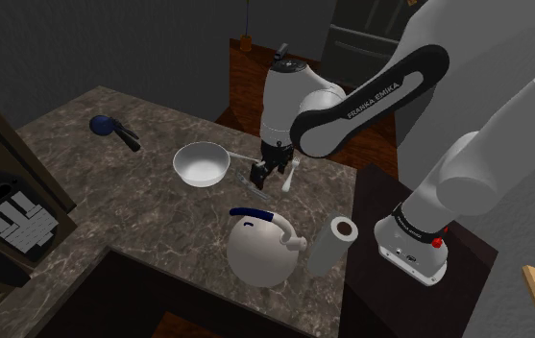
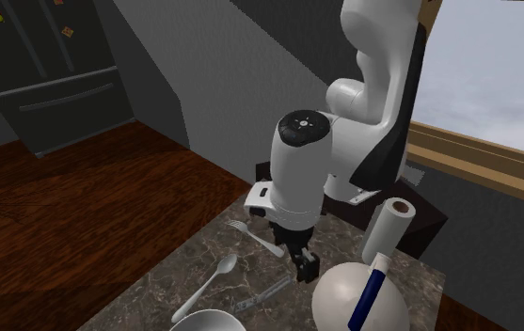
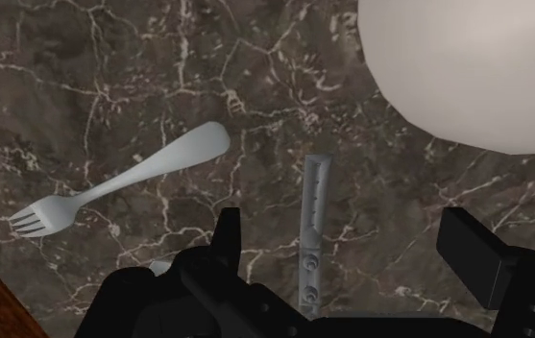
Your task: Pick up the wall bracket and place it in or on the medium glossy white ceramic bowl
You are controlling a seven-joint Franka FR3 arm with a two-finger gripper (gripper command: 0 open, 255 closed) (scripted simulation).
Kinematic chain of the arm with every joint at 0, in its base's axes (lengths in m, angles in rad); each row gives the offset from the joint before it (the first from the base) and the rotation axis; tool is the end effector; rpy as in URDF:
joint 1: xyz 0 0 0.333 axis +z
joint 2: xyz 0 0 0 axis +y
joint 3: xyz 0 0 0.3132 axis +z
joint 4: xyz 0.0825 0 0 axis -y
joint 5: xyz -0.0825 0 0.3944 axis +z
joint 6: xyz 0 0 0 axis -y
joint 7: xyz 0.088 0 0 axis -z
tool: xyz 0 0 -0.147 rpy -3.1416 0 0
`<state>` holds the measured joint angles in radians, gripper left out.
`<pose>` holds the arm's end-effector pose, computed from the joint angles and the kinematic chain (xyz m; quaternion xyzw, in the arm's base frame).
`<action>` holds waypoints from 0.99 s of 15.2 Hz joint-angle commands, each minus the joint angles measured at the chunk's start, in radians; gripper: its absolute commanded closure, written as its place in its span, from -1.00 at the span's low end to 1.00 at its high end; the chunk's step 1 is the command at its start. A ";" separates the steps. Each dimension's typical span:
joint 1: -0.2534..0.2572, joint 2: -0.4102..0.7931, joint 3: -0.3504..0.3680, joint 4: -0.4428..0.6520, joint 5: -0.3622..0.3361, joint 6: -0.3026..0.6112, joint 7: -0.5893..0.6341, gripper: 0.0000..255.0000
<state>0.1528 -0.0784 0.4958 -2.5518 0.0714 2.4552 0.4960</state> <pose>0.3610 0.2709 0.2404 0.9988 0.0475 -0.0131 0.0041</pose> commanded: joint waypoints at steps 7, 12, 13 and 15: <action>-0.005 0.051 0.003 -0.006 -0.035 0.053 0.027 -1.00; -0.005 0.051 0.003 -0.006 -0.035 0.053 0.026 1.00; -0.005 0.051 0.003 -0.006 -0.035 0.053 0.026 1.00; -0.005 0.051 0.003 -0.006 -0.035 0.053 0.026 1.00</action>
<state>0.1483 -0.0274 0.4989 -2.5579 0.0363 2.5079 0.5224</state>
